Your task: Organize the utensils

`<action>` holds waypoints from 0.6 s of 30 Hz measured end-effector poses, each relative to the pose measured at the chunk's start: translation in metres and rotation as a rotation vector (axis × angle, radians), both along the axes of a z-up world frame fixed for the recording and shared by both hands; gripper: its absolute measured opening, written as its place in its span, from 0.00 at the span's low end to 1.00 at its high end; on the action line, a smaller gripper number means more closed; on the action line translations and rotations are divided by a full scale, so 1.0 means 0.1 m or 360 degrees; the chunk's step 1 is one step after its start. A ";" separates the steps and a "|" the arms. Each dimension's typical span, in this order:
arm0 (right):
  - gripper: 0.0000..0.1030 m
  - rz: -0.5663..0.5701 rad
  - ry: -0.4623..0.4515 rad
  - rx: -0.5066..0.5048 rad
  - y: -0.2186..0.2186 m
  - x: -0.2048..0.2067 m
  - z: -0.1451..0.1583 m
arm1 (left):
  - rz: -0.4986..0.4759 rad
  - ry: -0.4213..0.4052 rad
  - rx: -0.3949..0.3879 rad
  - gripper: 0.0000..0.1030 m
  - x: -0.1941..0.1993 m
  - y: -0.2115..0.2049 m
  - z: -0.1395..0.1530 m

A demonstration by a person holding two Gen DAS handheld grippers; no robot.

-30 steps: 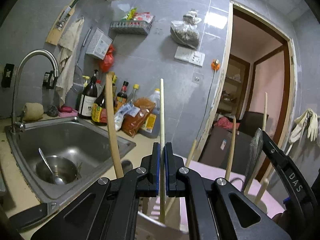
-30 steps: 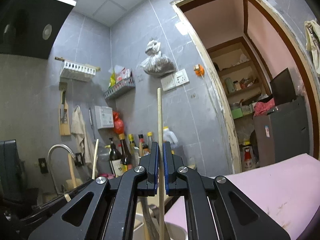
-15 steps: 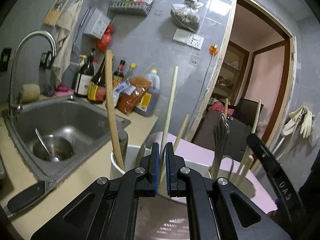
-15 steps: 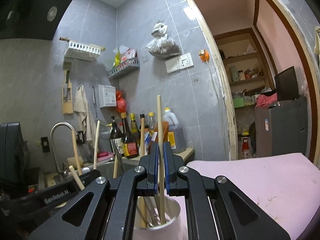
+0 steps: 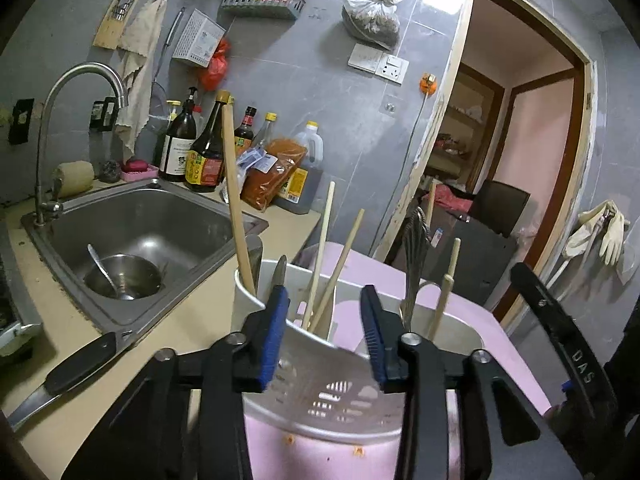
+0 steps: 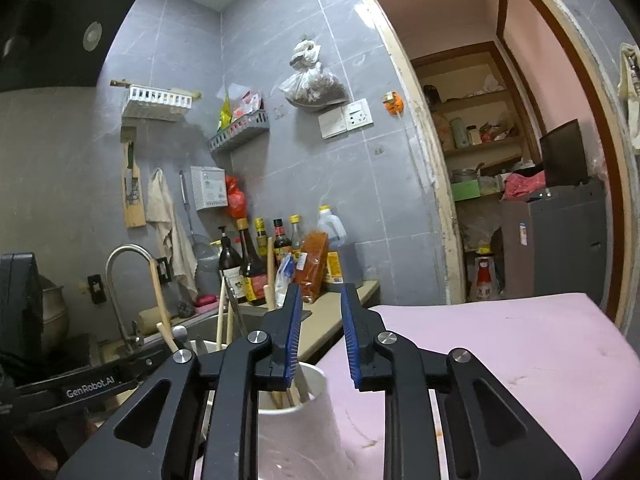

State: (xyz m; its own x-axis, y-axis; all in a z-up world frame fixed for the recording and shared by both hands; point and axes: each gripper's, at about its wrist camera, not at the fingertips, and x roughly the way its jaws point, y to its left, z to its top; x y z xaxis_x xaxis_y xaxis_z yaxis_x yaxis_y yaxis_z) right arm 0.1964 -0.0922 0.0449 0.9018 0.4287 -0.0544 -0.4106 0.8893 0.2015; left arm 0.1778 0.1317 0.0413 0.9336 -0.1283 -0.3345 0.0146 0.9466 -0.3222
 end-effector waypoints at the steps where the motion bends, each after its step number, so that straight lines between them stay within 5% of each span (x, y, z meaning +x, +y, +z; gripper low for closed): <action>1: 0.21 -0.0004 0.0004 0.0003 -0.04 -0.03 0.01 | 0.0006 0.0007 0.0006 0.37 -0.02 -0.01 0.00; 18: 0.45 -0.0075 0.0144 -0.0163 -0.65 -0.74 0.11 | -0.0127 0.0101 0.0192 0.54 -0.47 -0.42 0.03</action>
State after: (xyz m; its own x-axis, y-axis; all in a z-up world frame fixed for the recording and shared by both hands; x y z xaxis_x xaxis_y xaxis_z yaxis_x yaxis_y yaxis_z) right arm 0.1224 -0.1571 0.0561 0.9103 0.3740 -0.1777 -0.3520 0.9250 0.1433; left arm 0.1305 0.0898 0.0444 0.8986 -0.1567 -0.4097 0.0747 0.9750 -0.2091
